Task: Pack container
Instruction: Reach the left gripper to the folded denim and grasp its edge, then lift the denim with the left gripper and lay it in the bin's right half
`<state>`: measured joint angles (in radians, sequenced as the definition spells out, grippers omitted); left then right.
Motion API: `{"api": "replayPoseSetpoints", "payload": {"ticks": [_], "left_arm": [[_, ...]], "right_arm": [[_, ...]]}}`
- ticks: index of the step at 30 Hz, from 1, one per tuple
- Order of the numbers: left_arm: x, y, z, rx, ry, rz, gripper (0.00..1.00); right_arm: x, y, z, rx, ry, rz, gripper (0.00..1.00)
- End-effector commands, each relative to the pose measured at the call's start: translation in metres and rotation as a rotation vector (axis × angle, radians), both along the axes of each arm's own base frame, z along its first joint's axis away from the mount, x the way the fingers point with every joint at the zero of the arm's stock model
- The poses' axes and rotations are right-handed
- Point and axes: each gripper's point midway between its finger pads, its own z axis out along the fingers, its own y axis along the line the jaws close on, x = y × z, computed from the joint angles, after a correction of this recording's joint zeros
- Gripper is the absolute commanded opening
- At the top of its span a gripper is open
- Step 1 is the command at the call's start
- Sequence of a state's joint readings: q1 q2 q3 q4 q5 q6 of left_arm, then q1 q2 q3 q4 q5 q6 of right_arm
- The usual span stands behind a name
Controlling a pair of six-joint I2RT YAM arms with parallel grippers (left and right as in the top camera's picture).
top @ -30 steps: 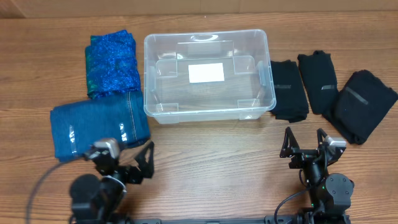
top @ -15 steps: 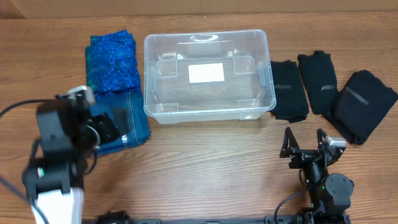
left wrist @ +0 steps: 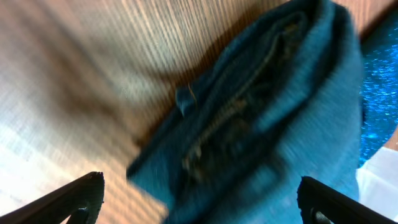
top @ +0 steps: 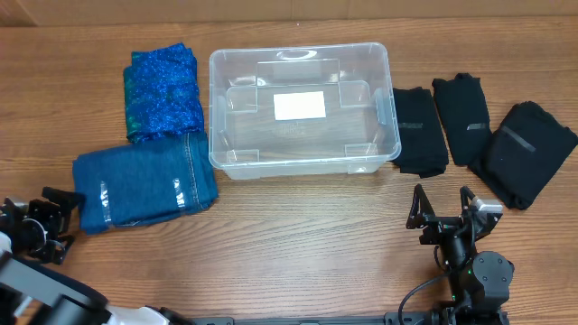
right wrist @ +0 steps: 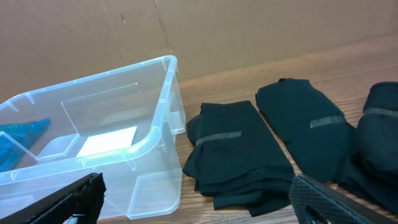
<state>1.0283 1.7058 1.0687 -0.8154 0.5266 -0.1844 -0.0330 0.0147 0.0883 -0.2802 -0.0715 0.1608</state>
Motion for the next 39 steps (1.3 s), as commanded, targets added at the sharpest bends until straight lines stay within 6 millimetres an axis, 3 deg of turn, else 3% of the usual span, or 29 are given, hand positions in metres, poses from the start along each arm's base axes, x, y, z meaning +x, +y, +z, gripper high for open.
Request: {"api": "replayPoseSetpoints", "payload": {"ticks": [1,4,10,15,16,17,19,20,23,26,31,34,38,39], "left_arm": [[0.019,0.005,-0.006,0.025,-0.094,-0.095,1.00],[0.036,0.006,-0.011,0.060,-0.149,-0.157,1.00],[0.073,-0.031,-0.034,0.074,-0.159,-0.357,1.00],[0.068,-0.040,-0.070,0.065,0.015,-0.343,0.98],[0.067,-0.042,-0.076,0.047,0.027,-0.334,0.93],[0.066,-0.043,-0.079,0.038,0.033,-0.334,0.82],[0.063,-0.046,-0.085,0.024,0.042,-0.350,0.41],[0.063,-0.046,-0.085,0.024,0.042,-0.356,0.28],[0.072,-0.053,-0.071,-0.003,-0.029,-0.360,0.06],[0.077,-0.051,-0.042,0.013,-0.062,-0.362,0.04],[0.088,-0.051,0.058,0.110,-0.198,-0.351,0.04],[0.087,-0.058,0.099,0.147,-0.269,-0.340,0.04],[0.087,-0.079,0.183,0.183,-0.453,-0.337,0.04],[0.085,-0.088,0.214,0.192,-0.515,-0.347,0.04]], "right_arm": [[0.000,-0.001,0.002,-0.002,-0.011,-0.006,1.00],[0.000,-0.001,0.002,-0.002,-0.011,-0.006,1.00],[0.000,-0.001,0.002,-0.002,-0.011,-0.006,1.00],[0.000,-0.001,0.002,-0.002,-0.011,-0.006,1.00],[0.000,-0.001,0.002,-0.002,-0.011,-0.006,1.00],[0.000,-0.001,0.002,-0.002,-0.011,-0.006,1.00],[0.000,-0.001,0.002,-0.002,-0.011,-0.006,1.00],[0.000,-0.001,0.002,-0.002,-0.011,-0.006,1.00],[0.000,-0.001,0.002,-0.002,-0.011,-0.006,1.00],[0.000,-0.001,0.002,-0.002,-0.011,-0.006,1.00],[0.000,-0.001,0.002,-0.002,-0.011,-0.006,1.00],[0.000,-0.001,0.002,-0.002,-0.011,-0.006,1.00],[0.000,-0.001,0.002,-0.002,-0.011,-0.006,1.00],[0.000,-0.001,0.002,-0.002,-0.011,-0.006,1.00]]}}
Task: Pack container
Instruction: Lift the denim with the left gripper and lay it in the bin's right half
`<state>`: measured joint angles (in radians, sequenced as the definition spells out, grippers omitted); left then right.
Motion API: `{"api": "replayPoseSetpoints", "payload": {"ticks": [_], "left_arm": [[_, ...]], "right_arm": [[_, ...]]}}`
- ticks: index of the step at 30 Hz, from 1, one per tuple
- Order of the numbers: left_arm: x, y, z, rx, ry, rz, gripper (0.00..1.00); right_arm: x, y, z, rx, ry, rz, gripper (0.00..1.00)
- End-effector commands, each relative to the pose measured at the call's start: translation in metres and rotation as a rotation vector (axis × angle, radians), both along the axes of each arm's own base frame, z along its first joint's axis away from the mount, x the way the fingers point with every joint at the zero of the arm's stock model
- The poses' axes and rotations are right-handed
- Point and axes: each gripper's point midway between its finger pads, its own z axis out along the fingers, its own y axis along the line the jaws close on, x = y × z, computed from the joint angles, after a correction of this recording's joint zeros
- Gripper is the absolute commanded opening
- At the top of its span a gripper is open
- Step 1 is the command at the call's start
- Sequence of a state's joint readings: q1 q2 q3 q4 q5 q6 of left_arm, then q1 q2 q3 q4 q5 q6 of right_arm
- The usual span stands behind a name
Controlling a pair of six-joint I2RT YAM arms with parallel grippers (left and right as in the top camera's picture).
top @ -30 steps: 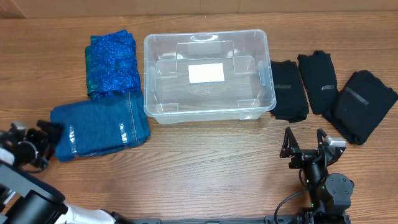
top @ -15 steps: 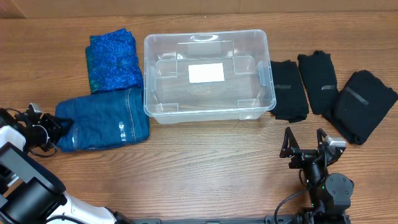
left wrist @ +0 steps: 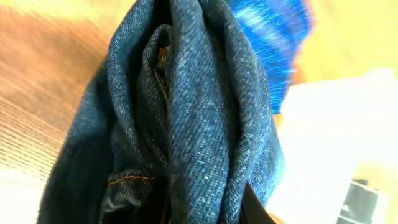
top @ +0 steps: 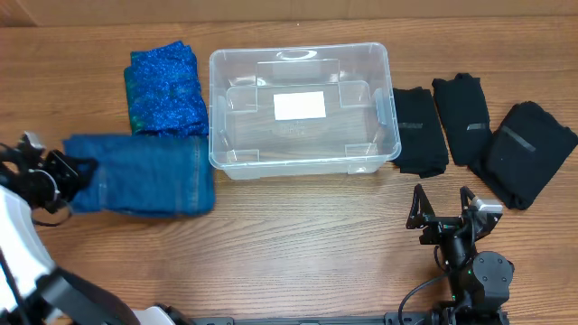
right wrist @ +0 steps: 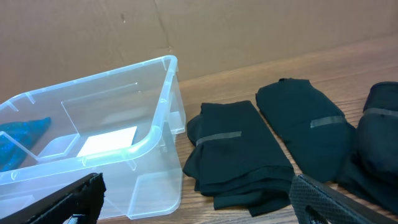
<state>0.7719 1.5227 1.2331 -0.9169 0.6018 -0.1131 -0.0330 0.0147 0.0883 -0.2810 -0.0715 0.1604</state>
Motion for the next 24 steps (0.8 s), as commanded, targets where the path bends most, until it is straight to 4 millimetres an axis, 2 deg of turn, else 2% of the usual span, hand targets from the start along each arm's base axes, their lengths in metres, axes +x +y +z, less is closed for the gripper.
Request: {"api": "replayPoseSetpoints", "payload": {"ticks": [1,2,3,4,8,11,12,15,17,19,21,24], "left_arm": [[0.010,-0.037,0.131,-0.047,-0.333,-0.059,0.04],[0.008,-0.048,0.158,-0.064,-0.396,-0.082,0.04],[0.003,-0.068,0.198,-0.107,-0.496,-0.125,0.04],[0.000,-0.080,0.224,-0.130,-0.557,-0.154,0.04],[-0.008,-0.124,0.311,-0.140,-0.733,-0.234,0.04],[-0.007,-0.159,0.354,-0.164,-0.824,-0.266,0.04],[-0.001,-0.171,0.360,-0.164,-0.835,-0.246,0.04],[0.018,-0.201,0.353,-0.149,-0.812,-0.220,0.04],[0.038,-0.233,0.340,-0.140,-0.769,-0.203,0.04],[0.062,-0.270,0.316,-0.149,-0.690,-0.175,0.04],[0.085,-0.307,0.282,-0.159,-0.589,-0.147,0.04],[0.113,-0.343,0.229,-0.178,-0.446,-0.140,0.04]], "right_arm": [[0.000,-0.001,0.002,-0.001,-0.012,-0.006,1.00],[0.000,-0.001,0.002,-0.001,-0.012,-0.006,1.00],[0.000,-0.001,0.002,-0.001,-0.012,-0.006,1.00],[0.000,-0.001,0.002,-0.001,-0.012,-0.006,1.00],[0.000,-0.001,0.002,-0.001,-0.012,-0.006,1.00],[0.000,-0.001,0.002,-0.001,-0.012,-0.006,1.00],[0.000,-0.001,0.002,-0.001,-0.012,-0.006,1.00],[0.000,-0.001,0.002,-0.001,-0.012,-0.006,1.00],[0.000,-0.001,0.002,-0.001,-0.012,-0.006,1.00],[0.000,-0.001,0.002,-0.001,-0.012,-0.006,1.00],[0.000,-0.001,0.002,-0.001,-0.012,-0.006,1.00],[0.000,-0.001,0.002,-0.001,-0.012,-0.006,1.00]]}}
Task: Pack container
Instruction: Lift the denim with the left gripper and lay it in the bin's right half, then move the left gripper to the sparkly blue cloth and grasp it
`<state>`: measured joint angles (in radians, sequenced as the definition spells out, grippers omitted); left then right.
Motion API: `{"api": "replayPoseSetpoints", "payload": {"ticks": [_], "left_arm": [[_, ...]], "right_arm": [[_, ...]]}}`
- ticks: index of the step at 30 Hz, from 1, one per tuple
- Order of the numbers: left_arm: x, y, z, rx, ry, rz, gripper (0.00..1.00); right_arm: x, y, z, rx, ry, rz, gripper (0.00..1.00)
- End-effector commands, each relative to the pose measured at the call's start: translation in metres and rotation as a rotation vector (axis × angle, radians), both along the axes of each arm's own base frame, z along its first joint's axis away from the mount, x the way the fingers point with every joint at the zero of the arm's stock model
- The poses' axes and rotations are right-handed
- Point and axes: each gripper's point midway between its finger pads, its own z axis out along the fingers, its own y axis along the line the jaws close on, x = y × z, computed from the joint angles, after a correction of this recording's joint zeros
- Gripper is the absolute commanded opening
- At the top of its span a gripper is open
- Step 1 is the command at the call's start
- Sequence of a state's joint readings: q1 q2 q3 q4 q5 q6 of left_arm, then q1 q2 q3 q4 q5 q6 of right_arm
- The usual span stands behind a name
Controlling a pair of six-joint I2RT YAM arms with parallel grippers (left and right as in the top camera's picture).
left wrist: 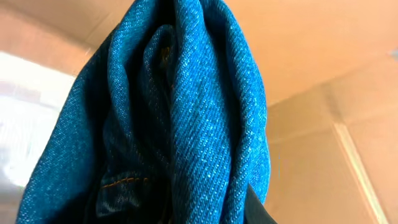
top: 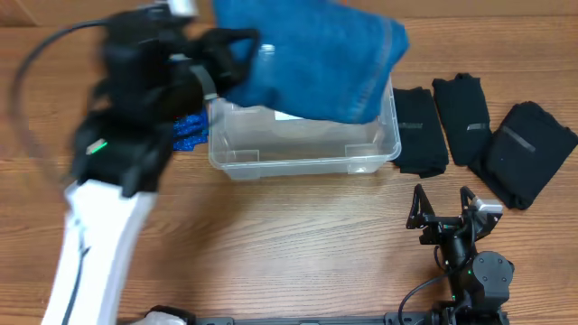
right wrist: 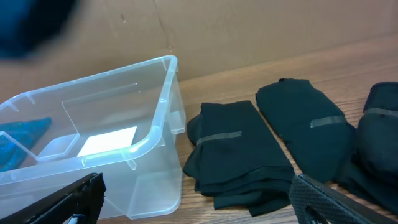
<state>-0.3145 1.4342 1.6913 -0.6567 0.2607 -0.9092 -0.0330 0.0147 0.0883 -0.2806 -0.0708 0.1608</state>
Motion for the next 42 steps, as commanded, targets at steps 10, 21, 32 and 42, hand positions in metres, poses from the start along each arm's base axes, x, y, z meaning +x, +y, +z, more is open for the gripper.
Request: {"api": "replayPoseSetpoints", "payload": {"ticks": [10,21,32,42], "left_arm": [[0.068,-0.017,-0.141,-0.065,0.436,0.311,0.04],[0.073,-0.043,-0.227,0.099,0.565,0.225,0.14],[0.066,0.053,-0.124,0.183,0.289,0.096,0.64],[0.035,0.249,-0.167,0.317,0.490,0.317,0.85]], "right_arm": [[0.000,-0.001,0.002,-0.002,-0.012,-0.005,1.00],[0.000,-0.001,0.002,-0.002,-0.012,-0.005,1.00],[0.000,-0.001,0.002,-0.002,-0.012,-0.005,1.00],[0.000,-0.001,0.002,-0.002,-0.012,-0.005,1.00]]}}
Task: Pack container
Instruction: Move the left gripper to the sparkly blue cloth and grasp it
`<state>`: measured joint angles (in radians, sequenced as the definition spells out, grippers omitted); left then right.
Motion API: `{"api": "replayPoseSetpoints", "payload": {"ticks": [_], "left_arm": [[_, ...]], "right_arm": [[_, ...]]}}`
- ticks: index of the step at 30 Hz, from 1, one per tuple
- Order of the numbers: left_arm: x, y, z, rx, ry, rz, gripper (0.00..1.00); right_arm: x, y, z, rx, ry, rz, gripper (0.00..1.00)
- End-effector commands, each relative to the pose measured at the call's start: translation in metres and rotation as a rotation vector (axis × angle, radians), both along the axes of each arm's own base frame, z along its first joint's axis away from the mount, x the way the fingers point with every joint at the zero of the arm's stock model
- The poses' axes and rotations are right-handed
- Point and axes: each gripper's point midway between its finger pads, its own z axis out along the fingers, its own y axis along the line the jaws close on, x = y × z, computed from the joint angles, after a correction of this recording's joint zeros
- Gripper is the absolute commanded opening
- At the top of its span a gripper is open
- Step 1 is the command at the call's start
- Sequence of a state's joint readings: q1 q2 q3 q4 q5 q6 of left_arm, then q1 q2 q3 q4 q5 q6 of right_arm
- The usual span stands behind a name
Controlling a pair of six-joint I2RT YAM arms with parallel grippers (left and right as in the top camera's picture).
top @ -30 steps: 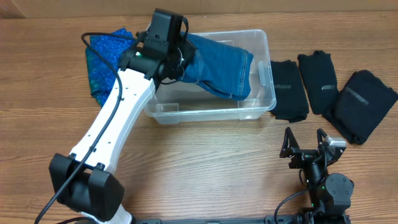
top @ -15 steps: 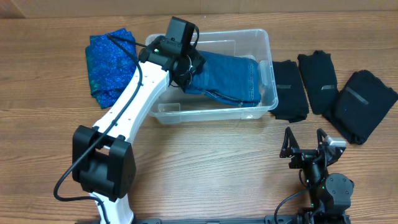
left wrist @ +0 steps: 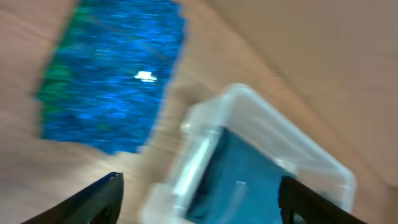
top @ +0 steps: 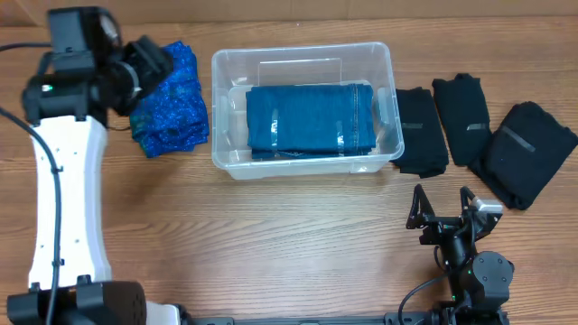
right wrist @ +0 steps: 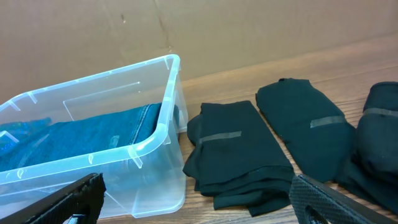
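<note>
The clear plastic container (top: 298,50) stands mid-table with folded blue jeans (top: 312,119) lying flat inside. A sparkly blue cloth (top: 170,99) lies to its left. Three folded black garments (top: 420,131) (top: 462,117) (top: 526,152) lie to its right. My left gripper (top: 153,61) hangs open and empty high above the sparkly cloth (left wrist: 112,74), left of the container (left wrist: 249,124). My right gripper (top: 442,206) rests open near the front right, facing the container (right wrist: 149,143) and the black garments (right wrist: 239,149).
The wooden table (top: 271,244) stretches in front of the container. A cardboard wall (right wrist: 217,31) stands behind the table. The left arm's white link (top: 68,199) rises over the left side of the table.
The jeans were in my left gripper above the container; now they lie inside it. My left gripper has opened and moved left, over the sparkly cloth. The right arm is unchanged.
The jeans lay on the table front left with my left gripper open beside them. Then the gripper was shut on them at the table, then held them up over the container. Now they lie in the container and the gripper is open.
</note>
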<state>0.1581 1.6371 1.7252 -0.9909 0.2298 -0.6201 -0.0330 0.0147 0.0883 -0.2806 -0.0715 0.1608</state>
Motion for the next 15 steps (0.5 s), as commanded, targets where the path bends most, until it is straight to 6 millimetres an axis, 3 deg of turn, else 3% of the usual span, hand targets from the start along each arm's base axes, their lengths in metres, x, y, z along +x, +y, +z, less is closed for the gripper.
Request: {"api": "replayPoseSetpoints", "payload": {"ticks": [1,4,7,11,15], "left_arm": [[0.001,0.060,-0.048,0.002,0.105,-0.001,0.87],[0.005,0.090,-0.093,-0.111,0.173,-0.003,0.95],[0.012,0.103,-0.142,-0.221,0.203,-0.063,0.94],[0.025,0.102,-0.198,-0.275,0.210,-0.167,0.96],[0.037,0.097,-0.235,-0.274,0.205,-0.217,0.98]], "right_arm": [[0.000,-0.001,0.002,-0.002,-0.012,-0.006,1.00],[0.000,-0.001,0.002,-0.002,-0.012,-0.006,1.00],[0.000,-0.001,0.002,-0.002,-0.012,-0.006,1.00],[0.000,-0.001,0.002,-0.002,-0.012,-0.006,1.00],[0.000,-0.001,0.002,-0.002,-0.012,-0.006,1.00]]}}
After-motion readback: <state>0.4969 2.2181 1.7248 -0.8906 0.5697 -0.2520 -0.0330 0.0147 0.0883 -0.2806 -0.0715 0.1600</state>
